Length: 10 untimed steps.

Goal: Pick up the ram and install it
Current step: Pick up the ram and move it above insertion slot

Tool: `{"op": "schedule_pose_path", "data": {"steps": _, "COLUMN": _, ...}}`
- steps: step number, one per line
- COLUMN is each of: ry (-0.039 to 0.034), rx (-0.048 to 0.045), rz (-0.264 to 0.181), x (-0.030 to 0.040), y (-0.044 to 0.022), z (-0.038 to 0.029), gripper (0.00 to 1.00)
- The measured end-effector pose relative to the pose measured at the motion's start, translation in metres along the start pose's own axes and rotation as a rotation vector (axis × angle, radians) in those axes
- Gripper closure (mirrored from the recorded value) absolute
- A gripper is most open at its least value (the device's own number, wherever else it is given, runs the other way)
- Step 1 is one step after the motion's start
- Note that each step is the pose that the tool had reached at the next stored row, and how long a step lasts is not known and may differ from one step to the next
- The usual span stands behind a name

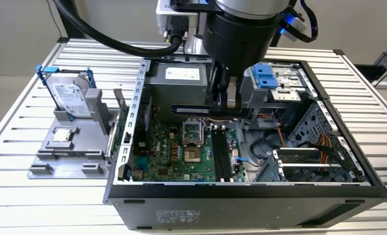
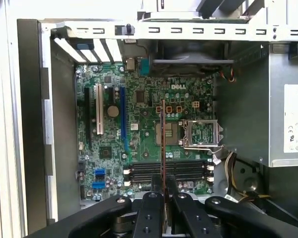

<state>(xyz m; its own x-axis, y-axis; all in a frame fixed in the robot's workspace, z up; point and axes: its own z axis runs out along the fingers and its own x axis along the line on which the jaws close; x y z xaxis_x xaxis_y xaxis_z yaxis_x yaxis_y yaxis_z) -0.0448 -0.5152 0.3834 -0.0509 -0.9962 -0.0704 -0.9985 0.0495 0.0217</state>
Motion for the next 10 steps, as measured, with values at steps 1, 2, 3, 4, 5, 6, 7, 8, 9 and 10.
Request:
{"op": "schedule_pose_path", "data": {"steps": 1, "ry": 0.0000, "rx": 0.0000, "rz": 0.000, "x": 0.0000, "y": -0.0009, "z": 0.0000, "gripper": 1.00}}
{"op": "schedule_pose_path", "data": {"steps": 2, "ry": 0.0001, "rx": 0.0000, "rz": 0.000, "x": -0.0001, "y": -0.0017, "z": -0.0001, "gripper": 1.00}}
{"op": "schedule_pose_path", "data": {"steps": 3, "ry": 0.0000, "rx": 0.0000, "rz": 0.000, "x": -0.0001, "y": -0.0024, "z": -0.0001, "gripper": 1.00}}
{"op": "schedule_pose_path", "data": {"steps": 4, "ry": 0.0000, "rx": 0.0000, "rz": 0.000, "x": -0.0002, "y": -0.0032, "z": -0.0001, "gripper": 1.00}}
{"op": "schedule_pose_path", "data": {"steps": 5, "ry": 0.0000, "rx": 0.0000, "rz": 0.000, "x": -0.0002, "y": -0.0039, "z": -0.0001, "gripper": 1.00}}
{"op": "schedule_pose_path", "data": {"steps": 6, "ry": 0.0000, "rx": 0.0000, "rz": 0.000, "x": -0.0002, "y": -0.0046, "z": -0.0001, "gripper": 1.00}}
{"op": "schedule_pose_path", "data": {"steps": 7, "ry": 0.0000, "rx": 0.0000, "rz": 0.000, "x": -0.0003, "y": -0.0051, "z": -0.0001, "gripper": 1.00}}
{"op": "schedule_pose_path", "data": {"steps": 8, "ry": 0.0000, "rx": 0.0000, "rz": 0.000, "x": -0.0003, "y": -0.0055, "z": -0.0001, "gripper": 1.00}}
{"op": "schedule_pose_path", "data": {"steps": 9, "ry": 0.0000, "rx": 0.0000, "rz": 0.000, "x": -0.0003, "y": -0.0058, "z": -0.0001, "gripper": 1.00}}
{"op": "schedule_pose_path", "data": {"steps": 10, "ry": 0.0000, "rx": 0.0000, "rz": 0.000, "x": -0.0003, "y": -0.0060, "z": -0.0001, "gripper": 1.00}}
